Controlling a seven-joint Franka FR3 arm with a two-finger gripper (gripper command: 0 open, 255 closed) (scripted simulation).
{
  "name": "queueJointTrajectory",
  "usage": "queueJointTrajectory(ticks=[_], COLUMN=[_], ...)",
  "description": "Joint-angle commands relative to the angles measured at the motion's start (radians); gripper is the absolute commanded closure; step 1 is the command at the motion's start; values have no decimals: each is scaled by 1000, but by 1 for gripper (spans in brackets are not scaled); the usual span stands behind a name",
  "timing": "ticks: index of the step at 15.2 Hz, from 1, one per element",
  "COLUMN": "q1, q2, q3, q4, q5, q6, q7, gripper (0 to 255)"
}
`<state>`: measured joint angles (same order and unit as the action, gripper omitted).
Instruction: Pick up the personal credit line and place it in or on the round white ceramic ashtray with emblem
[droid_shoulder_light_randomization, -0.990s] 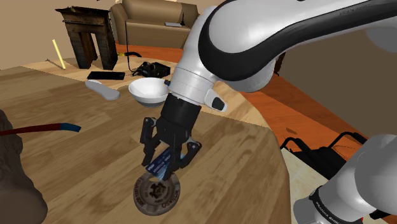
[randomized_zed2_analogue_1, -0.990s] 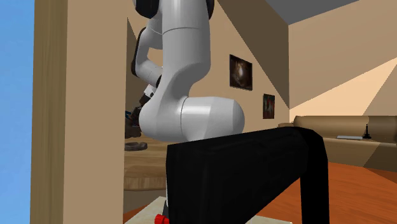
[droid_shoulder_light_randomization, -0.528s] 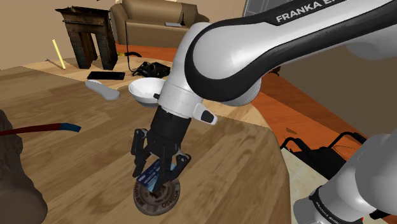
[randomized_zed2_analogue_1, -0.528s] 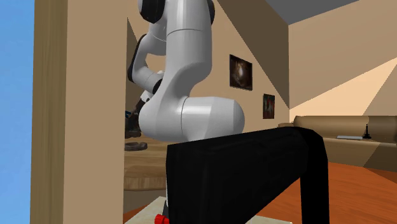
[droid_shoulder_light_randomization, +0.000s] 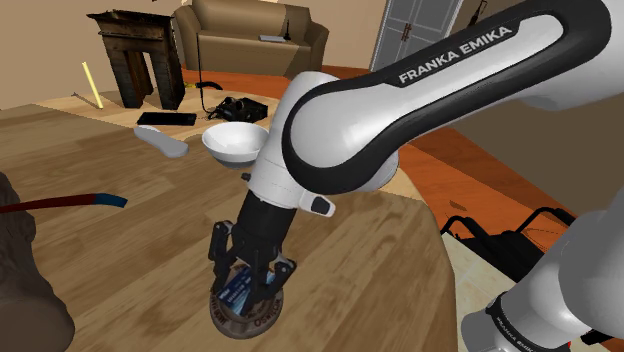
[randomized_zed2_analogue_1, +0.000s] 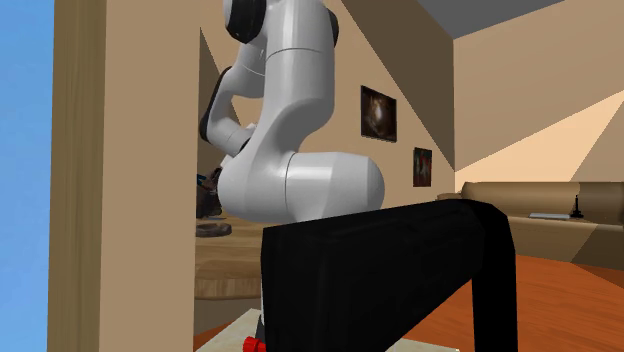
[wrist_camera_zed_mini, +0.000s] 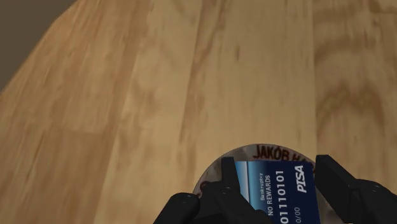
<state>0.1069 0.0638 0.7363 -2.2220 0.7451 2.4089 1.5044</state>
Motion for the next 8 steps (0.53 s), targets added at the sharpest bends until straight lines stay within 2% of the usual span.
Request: queueJointTrajectory(ticks=[1,2,8], q1=[4,7,7], q2=[23,41,41], q3=[2,3,2], q4=[-10,-16,-16], q5=[1,1,1], q6=[29,51,51], q7=[-13,-22,-22], gripper=[255,255,255])
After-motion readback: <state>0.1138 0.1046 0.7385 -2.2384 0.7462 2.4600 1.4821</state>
